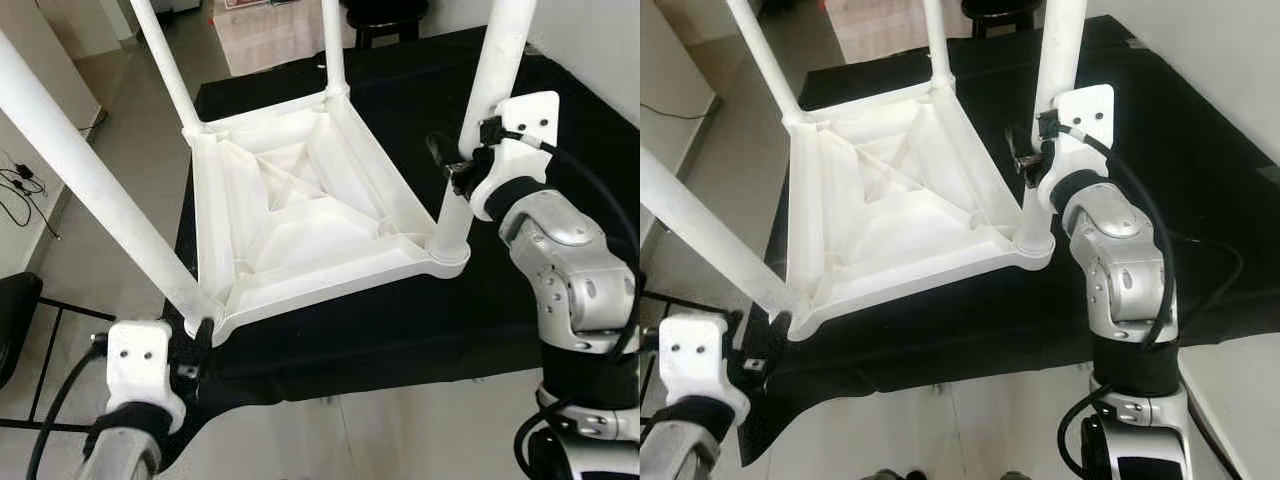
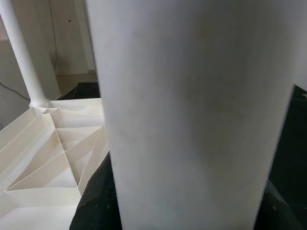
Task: Building children table
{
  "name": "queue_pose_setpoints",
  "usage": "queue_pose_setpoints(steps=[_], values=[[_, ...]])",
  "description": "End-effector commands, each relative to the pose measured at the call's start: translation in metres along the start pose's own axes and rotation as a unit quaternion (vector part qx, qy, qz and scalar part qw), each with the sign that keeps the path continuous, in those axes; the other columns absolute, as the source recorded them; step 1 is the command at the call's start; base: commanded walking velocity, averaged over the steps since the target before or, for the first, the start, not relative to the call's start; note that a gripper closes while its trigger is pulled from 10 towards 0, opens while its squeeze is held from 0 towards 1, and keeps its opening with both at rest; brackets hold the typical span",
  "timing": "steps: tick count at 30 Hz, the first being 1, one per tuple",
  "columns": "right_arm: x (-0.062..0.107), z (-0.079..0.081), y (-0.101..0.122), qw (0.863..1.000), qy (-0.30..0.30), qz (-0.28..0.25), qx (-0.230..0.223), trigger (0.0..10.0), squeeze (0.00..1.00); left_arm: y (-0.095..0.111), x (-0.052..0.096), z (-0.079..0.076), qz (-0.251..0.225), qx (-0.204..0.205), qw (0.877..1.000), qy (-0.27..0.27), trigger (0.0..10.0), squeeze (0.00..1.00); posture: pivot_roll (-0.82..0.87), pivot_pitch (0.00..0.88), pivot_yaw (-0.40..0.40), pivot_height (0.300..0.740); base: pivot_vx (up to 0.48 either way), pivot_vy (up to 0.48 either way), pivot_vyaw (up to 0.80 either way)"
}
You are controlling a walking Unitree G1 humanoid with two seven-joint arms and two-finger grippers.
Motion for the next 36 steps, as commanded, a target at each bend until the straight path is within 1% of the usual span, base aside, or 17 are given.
queue_pose_setpoints(steps=[1,3,7,8,9,10,11,13,19,20,21,22,24,29,32,33,36], values=[[-0.003,0.011,-0.008,0.999,0.026,0.020,-0.023,0.0,0.00,-0.005,-0.004,0.006,0.000,0.000,1.000,-0.003,10.0,0.00,-0.04,0.183,0.097,0.740,0.000,0.000,0.00],[-0.003,0.011,-0.007,0.999,0.027,0.018,-0.026,0.0,0.00,-0.006,-0.013,0.007,-0.010,0.009,1.000,-0.017,10.0,0.00,-0.05,0.183,0.096,0.740,0.000,0.000,0.00],[-0.002,0.012,-0.006,0.999,0.028,0.017,-0.027,0.0,0.00,-0.006,-0.016,0.009,-0.013,0.012,1.000,-0.020,10.0,0.00,-0.06,0.183,0.095,0.740,0.000,0.000,0.00],[-0.002,0.012,-0.006,0.999,0.029,0.017,-0.028,0.0,0.00,-0.006,-0.020,0.014,-0.018,0.012,1.000,-0.016,10.0,0.00,-0.06,0.183,0.097,0.740,0.000,0.000,0.00],[-0.002,0.012,-0.006,0.999,0.029,0.017,-0.028,0.0,0.00,-0.006,-0.020,0.014,-0.018,0.012,1.000,-0.016,10.0,0.00,-0.06,0.183,0.097,0.740,0.000,0.000,0.00],[-0.002,0.012,-0.006,0.999,0.030,0.017,-0.028,0.0,0.00,-0.005,-0.022,0.019,-0.023,0.011,1.000,-0.006,10.0,0.00,-0.06,0.184,0.099,0.740,0.000,0.000,0.00],[-0.002,0.012,-0.006,0.999,0.030,0.017,-0.028,0.0,0.00,-0.005,-0.022,0.019,-0.023,0.011,1.000,-0.006,10.0,0.00,-0.06,0.184,0.099,0.740,0.000,0.000,0.00],[-0.001,0.011,-0.006,0.999,0.030,0.018,-0.028,0.0,0.00,-0.006,-0.023,0.027,-0.029,0.013,0.999,0.012,10.0,0.00,-0.07,0.187,0.100,0.740,0.000,0.000,0.00],[0.000,0.012,-0.006,0.999,0.030,0.019,-0.029,0.0,0.00,-0.010,-0.022,0.035,-0.032,0.014,0.999,0.040,10.0,0.00,-0.07,0.186,0.099,0.740,0.000,0.000,0.00],[0.000,0.012,-0.006,0.999,0.031,0.019,-0.029,0.0,0.00,-0.014,-0.024,0.042,-0.034,0.022,0.998,0.054,10.0,0.00,-0.07,0.184,0.095,0.740,0.000,0.000,0.00],[-0.001,0.013,-0.005,0.999,0.032,0.019,-0.030,0.0,0.00,-0.018,-0.025,0.048,-0.034,0.028,0.997,0.066,0.0,0.00,-0.08,0.182,0.096,0.740,0.000,0.000,0.00],[-0.001,0.013,-0.005,0.999,0.032,0.019,-0.030,0.0,0.00,-0.018,-0.025,0.048,-0.034,0.028,0.997,0.066,0.0,0.00,-0.08,0.182,0.096,0.740,0.000,0.000,0.00],[-0.001,0.013,-0.005,0.999,0.033,0.018,-0.030,0.0,0.00,-0.022,-0.027,0.055,-0.034,0.033,0.996,0.077,0.0,0.00,-0.08,0.179,0.096,0.740,0.000,0.000,0.00],[-0.001,0.013,-0.005,0.999,0.034,0.018,-0.030,0.0,0.00,-0.023,-0.027,0.058,-0.034,0.033,0.996,0.082,0.0,0.00,-0.08,0.179,0.096,0.740,0.000,0.000,0.00],[-0.001,0.013,-0.004,0.999,0.034,0.017,-0.030,0.0,0.00,-0.023,-0.029,0.067,-0.036,0.034,0.994,0.095,0.0,0.00,-0.08,0.176,0.097,0.740,0.000,0.000,0.00],[-0.001,0.013,-0.004,0.999,0.034,0.017,-0.030,0.0,0.00,-0.023,-0.029,0.067,-0.036,0.034,0.994,0.095,0.0,0.00,-0.08,0.176,0.097,0.740,0.000,0.000,0.00],[0.000,0.013,-0.006,0.999,0.032,0.023,-0.031,0.0,0.00,-0.007,-0.035,0.082,-0.063,0.016,0.991,0.116,0.0,0.00,-0.08,0.175,0.096,0.740,0.000,0.000,0.00]])
Point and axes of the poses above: a point about 5 cm out from each wrist's last joint towards the gripper, its own x axis pointing back from the gripper into the wrist, its own y axis along the axis of the wrist's last joint, z = x × y, the point moved 1 cm from there along -x, pointing out of the wrist towards the gripper, and after that the axes turned 2 degrees about x, right-handed, at the moved point
